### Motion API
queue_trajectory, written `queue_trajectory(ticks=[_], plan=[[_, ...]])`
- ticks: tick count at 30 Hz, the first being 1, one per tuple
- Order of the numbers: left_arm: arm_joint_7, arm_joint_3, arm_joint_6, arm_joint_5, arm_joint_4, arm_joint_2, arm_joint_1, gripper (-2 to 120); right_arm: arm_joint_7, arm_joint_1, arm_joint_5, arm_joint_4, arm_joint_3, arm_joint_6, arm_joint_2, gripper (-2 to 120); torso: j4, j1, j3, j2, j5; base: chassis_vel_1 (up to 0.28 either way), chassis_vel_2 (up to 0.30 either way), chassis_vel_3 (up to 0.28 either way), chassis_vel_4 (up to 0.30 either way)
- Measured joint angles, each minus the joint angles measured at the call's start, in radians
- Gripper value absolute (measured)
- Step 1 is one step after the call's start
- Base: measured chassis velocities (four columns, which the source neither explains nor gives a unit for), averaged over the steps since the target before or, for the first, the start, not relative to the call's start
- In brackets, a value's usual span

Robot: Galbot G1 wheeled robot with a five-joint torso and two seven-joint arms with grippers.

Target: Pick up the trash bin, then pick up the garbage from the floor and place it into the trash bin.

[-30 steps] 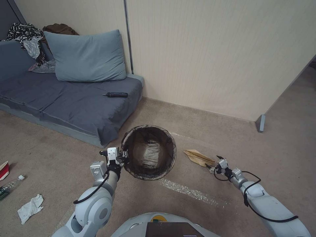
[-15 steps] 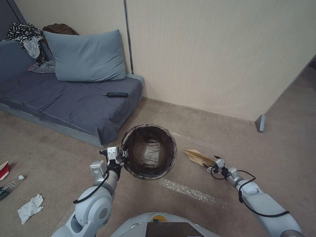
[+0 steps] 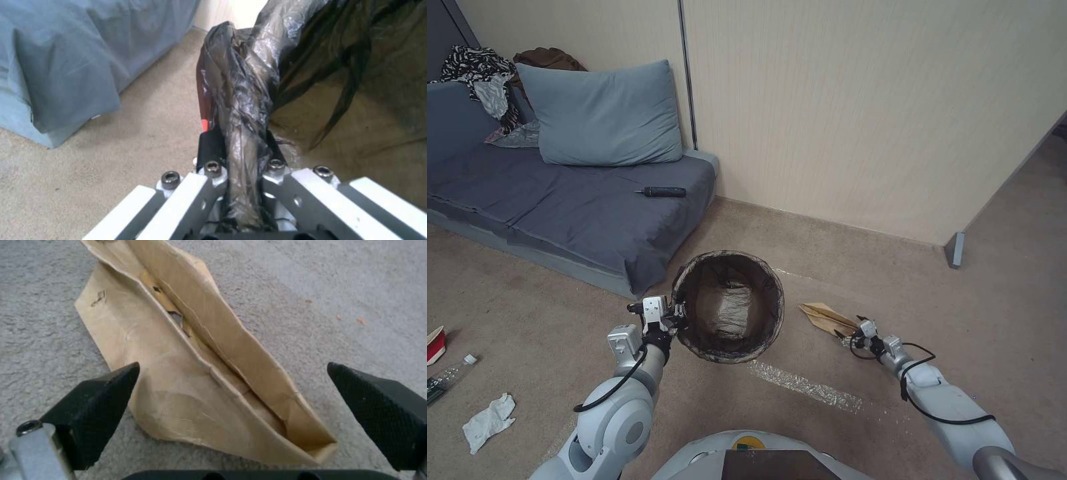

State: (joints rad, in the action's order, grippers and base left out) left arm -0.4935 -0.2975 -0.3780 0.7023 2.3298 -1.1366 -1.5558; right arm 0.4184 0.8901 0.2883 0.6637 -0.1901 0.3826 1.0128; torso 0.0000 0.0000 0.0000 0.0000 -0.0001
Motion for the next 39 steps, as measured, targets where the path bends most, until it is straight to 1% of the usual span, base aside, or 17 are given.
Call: queue_trajectory(ticks=[8,11,13,14,15,18,20,22,26,28,29,31,33,35,36,37,39], plan=[[-0.002,0.001,0.000,0.000,0.004,-0.001,0.000,2,0.006,-0.035,-0.007,-0.044,-0.002,0.004,0.039,100,0.0001,0.000,0.000,0.000,0.0001,0.000,0.000,0.000,0.000],[-0.003,0.000,0.001,0.000,0.005,-0.001,-0.001,2,0.007,-0.043,-0.011,-0.051,-0.002,0.006,0.047,90,0.0001,0.000,0.000,0.000,0.0002,0.000,0.000,0.000,0.000],[-0.003,0.000,0.001,0.000,0.005,-0.002,-0.001,2,0.011,-0.045,-0.012,-0.052,-0.002,0.008,0.049,90,0.0001,0.000,0.000,0.000,0.0002,0.000,0.000,0.000,0.000],[-0.003,0.000,0.001,0.000,0.006,-0.002,-0.001,2,0.016,-0.047,-0.012,-0.053,-0.002,0.009,0.049,84,0.0000,0.000,0.000,0.000,0.0002,0.000,0.000,0.000,0.000],[-0.003,0.000,0.001,0.000,0.006,-0.002,-0.001,2,0.016,-0.047,-0.012,-0.053,-0.002,0.009,0.049,84,0.0000,0.000,0.000,0.000,0.0002,0.000,0.000,0.000,0.000],[-0.003,0.001,0.002,0.000,0.006,-0.002,0.004,2,0.024,-0.047,-0.011,-0.051,0.000,0.010,0.049,65,0.0000,0.000,0.000,0.000,0.0001,0.000,0.000,0.000,0.000],[-0.004,0.001,0.002,0.001,0.006,-0.002,0.005,2,0.025,-0.047,-0.011,-0.051,0.000,0.010,0.049,62,-0.0001,0.000,0.000,0.000,0.0001,0.000,0.000,0.000,0.000],[-0.005,0.001,0.002,0.003,0.005,0.000,0.009,2,0.028,-0.043,-0.010,-0.048,0.001,0.010,0.049,52,-0.0002,0.000,0.000,0.000,-0.0002,0.000,0.000,0.000,0.000],[-0.006,0.001,0.002,0.007,0.005,0.002,0.011,2,0.032,-0.040,-0.009,-0.047,0.001,0.009,0.049,42,-0.0002,0.000,0.000,0.000,-0.0002,0.000,0.000,0.000,0.000],[-0.008,0.001,0.002,0.010,0.005,0.004,0.013,2,0.033,-0.038,-0.008,-0.044,0.002,0.008,0.049,32,0.0000,0.000,0.000,0.000,0.0000,0.000,0.000,0.000,0.000],[-0.008,0.001,0.002,0.010,0.005,0.004,0.013,2,0.033,-0.038,-0.008,-0.044,0.002,0.008,0.049,32,0.0000,0.000,0.000,0.000,0.0000,0.000,0.000,0.000,0.000],[-0.009,0.001,0.002,0.014,0.006,0.006,0.015,2,0.033,-0.037,-0.006,-0.042,0.002,0.007,0.048,21,0.0000,0.000,0.000,0.000,0.0001,0.000,0.000,0.000,0.000],[-0.010,0.001,0.002,0.015,0.007,0.006,0.016,2,0.033,-0.037,-0.006,-0.040,0.003,0.006,0.047,17,0.0000,0.000,0.000,0.000,0.0001,0.000,0.000,0.000,0.000],[-0.011,0.002,0.002,0.016,0.007,0.007,0.017,2,0.032,-0.037,-0.002,-0.036,0.004,0.005,0.044,6,0.0000,0.000,0.000,0.000,0.0001,0.000,0.000,0.000,0.000],[-0.011,0.002,0.002,0.016,0.007,0.007,0.017,2,0.032,-0.037,-0.002,-0.036,0.004,0.005,0.044,6,0.0000,0.000,0.000,0.000,0.0001,0.000,0.000,0.000,0.000],[-0.012,0.002,0.001,0.016,0.007,0.007,0.017,2,0.031,-0.038,0.000,-0.035,0.005,0.004,0.042,0,0.0001,0.000,0.000,0.000,0.0001,0.000,0.000,0.000,0.000],[-0.012,0.003,0.001,0.016,0.007,0.007,0.018,2,0.030,-0.039,0.001,-0.035,0.007,0.003,0.040,0,0.0000,0.000,0.000,0.000,0.0001,0.000,0.000,0.000,0.000]])
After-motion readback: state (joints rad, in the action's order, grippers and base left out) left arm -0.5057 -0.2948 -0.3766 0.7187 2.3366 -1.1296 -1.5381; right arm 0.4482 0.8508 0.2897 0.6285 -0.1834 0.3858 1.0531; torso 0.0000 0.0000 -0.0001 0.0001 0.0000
